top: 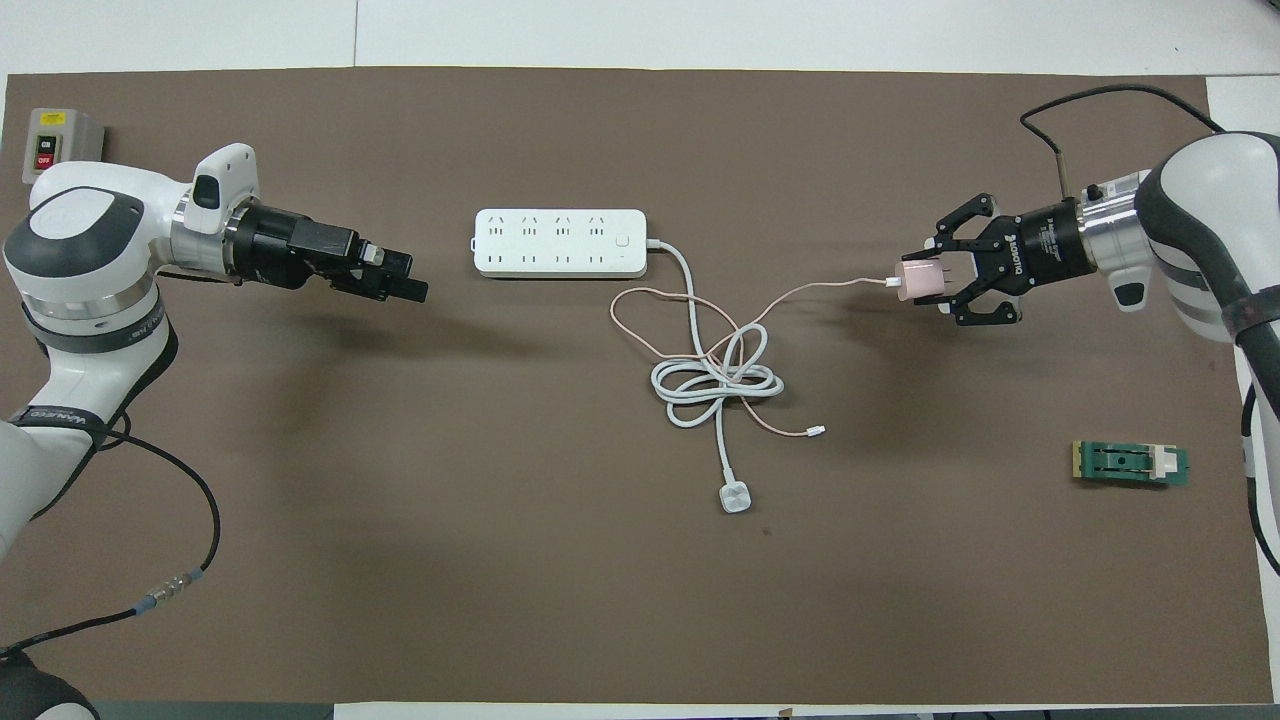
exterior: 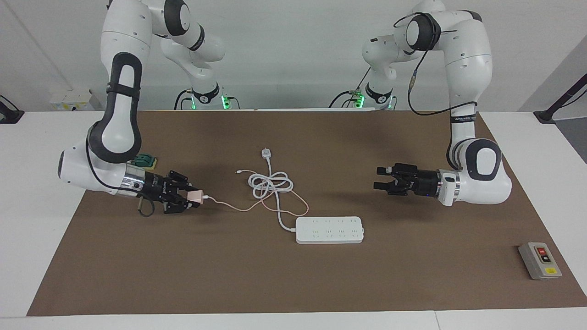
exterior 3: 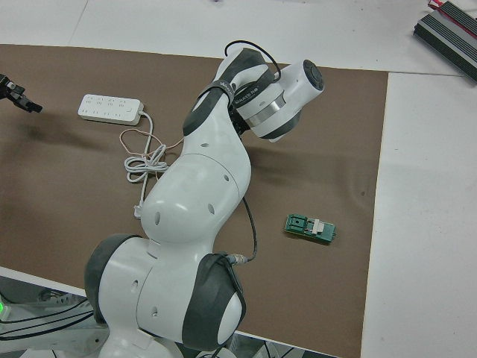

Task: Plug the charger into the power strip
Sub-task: 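Carry the charger toward the power strip while the left gripper approaches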

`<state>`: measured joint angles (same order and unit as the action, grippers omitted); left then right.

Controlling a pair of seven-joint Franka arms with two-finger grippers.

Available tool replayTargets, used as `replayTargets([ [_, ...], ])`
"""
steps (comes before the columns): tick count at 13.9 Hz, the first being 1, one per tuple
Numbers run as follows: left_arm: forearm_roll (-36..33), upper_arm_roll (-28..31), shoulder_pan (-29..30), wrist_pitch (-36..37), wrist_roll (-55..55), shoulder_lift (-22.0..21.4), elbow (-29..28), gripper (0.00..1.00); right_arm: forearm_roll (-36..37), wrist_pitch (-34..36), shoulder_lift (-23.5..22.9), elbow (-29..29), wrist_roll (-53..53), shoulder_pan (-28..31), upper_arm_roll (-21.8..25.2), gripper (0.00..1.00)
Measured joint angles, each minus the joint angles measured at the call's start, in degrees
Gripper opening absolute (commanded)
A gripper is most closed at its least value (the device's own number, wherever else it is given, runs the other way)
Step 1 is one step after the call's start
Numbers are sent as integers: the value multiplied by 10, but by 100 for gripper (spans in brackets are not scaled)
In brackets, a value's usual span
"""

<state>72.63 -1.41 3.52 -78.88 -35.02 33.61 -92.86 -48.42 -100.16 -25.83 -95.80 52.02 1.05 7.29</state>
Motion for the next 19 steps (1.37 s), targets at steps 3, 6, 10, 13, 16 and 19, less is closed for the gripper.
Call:
replayTargets([
  [3,26,-2,-10,0,-11,4,-13,100,0,1,1,40,70,-51,-2,0],
  [6,58,-2,-21,0,-15,5,-24,100,-7,-4,1,78,140,-102,-3,0],
  [10,77,-2,-39,-8,-41,5,-33,100,-21,-62,-5,89,197,-172,-4,0],
  [13,93,-2,-44,-15,-44,4,-42,99,-21,-124,-13,92,241,-233,-5,0],
  [16,116,-2,-59,-44,-69,3,-66,96,-21,-150,-33,125,297,-272,-5,0],
  [19,121,-2,-63,-59,-78,-8,-84,96,-21,-153,-58,159,328,-291,-5,0],
])
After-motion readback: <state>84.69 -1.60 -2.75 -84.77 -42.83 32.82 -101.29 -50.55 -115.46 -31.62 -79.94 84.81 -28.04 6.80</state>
